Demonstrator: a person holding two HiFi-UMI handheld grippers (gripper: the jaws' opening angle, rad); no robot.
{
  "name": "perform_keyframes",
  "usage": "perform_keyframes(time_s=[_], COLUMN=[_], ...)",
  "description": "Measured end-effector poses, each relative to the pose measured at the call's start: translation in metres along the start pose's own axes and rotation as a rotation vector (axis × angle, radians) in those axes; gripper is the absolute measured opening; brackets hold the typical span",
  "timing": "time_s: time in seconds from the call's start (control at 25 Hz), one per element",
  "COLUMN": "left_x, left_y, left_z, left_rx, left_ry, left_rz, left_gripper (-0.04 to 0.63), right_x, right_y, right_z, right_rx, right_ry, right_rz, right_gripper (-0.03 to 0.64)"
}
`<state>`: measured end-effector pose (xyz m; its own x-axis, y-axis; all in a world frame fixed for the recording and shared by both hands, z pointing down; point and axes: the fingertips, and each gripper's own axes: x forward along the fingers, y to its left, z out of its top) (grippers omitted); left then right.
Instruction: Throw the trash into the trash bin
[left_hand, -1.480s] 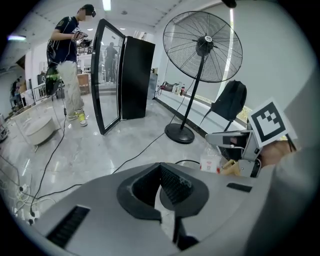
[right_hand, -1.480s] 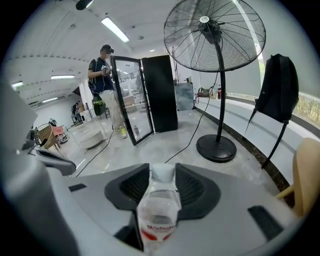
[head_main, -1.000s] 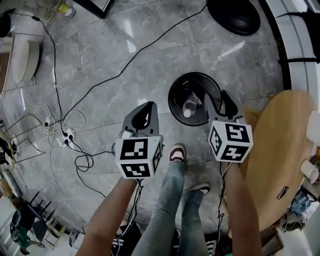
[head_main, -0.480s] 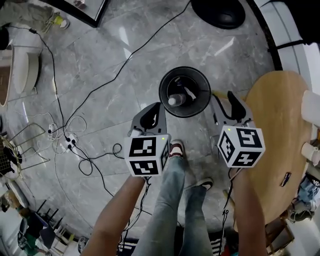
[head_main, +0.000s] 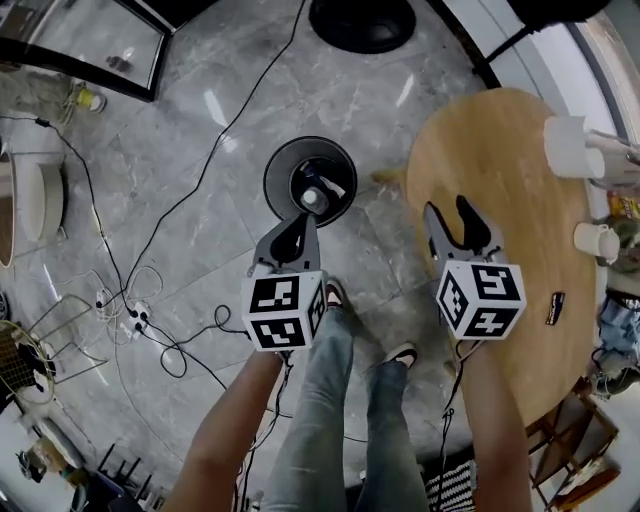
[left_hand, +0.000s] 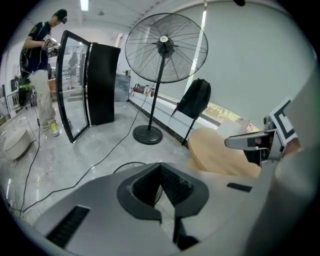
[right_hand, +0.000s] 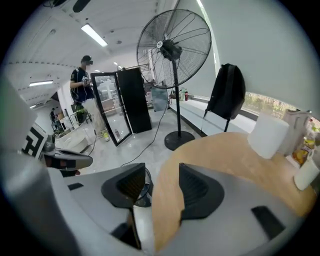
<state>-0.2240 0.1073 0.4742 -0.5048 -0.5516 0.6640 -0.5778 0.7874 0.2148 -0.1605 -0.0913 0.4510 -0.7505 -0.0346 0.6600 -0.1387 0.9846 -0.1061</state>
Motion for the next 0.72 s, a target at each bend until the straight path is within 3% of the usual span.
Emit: perform_keyframes(time_s=[0.4,0.72], left_x=[0.007,0.023], left_y=[-0.141,-0.244], left_z=[-0.001,-0.024], left_rx=[0.096,0.181], left_ry=[0.016,0.052], left_rz=[-0.149,-0.268], left_gripper=[0.009,0.009], right_x=[-0.116,-0.184], right_y=[-0.130,-0.205], right_z=[-0.048,-0.108], right_rx=[0.125,0.211], right_ry=[-0.002,0.022], right_rz=[-0.181,-0.301], right_gripper=[0.216,0.219])
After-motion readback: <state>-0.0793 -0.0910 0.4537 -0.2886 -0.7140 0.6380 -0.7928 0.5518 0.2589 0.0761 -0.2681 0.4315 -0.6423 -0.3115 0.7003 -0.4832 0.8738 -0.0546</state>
